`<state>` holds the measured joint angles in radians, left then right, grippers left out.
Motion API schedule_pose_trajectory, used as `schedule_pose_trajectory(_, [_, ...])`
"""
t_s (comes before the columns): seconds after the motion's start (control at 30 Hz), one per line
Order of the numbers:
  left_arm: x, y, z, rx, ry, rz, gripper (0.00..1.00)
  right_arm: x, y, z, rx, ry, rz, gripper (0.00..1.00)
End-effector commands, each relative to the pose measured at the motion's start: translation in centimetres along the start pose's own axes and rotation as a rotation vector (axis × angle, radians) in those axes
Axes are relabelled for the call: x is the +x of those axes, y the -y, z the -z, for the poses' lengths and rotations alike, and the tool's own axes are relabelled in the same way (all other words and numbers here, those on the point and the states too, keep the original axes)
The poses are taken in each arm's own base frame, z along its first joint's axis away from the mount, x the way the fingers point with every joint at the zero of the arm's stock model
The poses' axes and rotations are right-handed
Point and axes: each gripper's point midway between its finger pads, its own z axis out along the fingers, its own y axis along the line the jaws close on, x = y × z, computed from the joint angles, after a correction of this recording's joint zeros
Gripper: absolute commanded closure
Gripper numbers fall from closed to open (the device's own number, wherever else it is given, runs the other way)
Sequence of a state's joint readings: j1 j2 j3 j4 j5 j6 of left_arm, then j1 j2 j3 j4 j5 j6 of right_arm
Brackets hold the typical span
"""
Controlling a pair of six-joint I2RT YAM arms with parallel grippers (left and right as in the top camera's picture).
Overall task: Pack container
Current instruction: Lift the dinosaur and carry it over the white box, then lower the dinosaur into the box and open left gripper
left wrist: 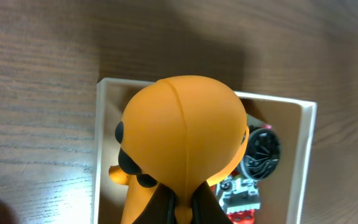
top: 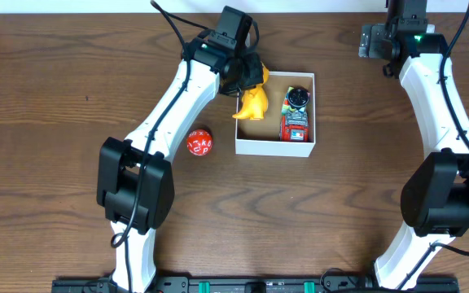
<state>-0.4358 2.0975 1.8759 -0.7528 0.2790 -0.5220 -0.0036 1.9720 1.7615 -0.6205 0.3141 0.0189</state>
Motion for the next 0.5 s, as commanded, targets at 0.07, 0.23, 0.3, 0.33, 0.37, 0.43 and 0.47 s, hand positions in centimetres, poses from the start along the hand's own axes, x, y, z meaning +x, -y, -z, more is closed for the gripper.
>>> schedule_pose_trajectory(0.07, [1.5,-1.1,-2.7,-0.037,-0.068,-0.016,0.94,-0.8,0.5,0.7,0.009,0.021,-0.02,0.01])
schedule_pose_trajectory(0.23, [2.4,-1.1,-3.9,-0.047,-0.096,-0.031,0.94,-0.8,0.5,0.7,0.009,0.02,-0.019,0.01])
schedule_pose_trajectory(0.3, [2.7,-1.1,-4.1,-0.052,-0.105,-0.038,0.94,-0.8,0.5,0.7,0.009,0.02,-0.02,0.01])
schedule_pose_trajectory(0.33, [2.8,-1.2,-4.1,-0.054,-0.109,-0.04,0.94,-0.8,0.5,0.7,0.009,0.02,-0.02,0.01])
schedule_pose_trajectory(0.37, [2.9,-1.3,-4.1,-0.057,-0.115,-0.045,0.94,-0.8,0.5,0.7,0.009,0.02,-0.02,0.01])
schedule_pose_trajectory(0.43, [3.2,-1.4,-4.2,-0.062,-0.124,-0.049,0.94,-0.8,0.5,0.7,0.009,0.02,-0.02,0.01])
schedule_pose_trajectory(0.47, [3.3,-1.5,-4.1,-0.066,-0.13,-0.048,0.94,-0.8,0.5,0.7,0.009,0.02,-0.019,0.01])
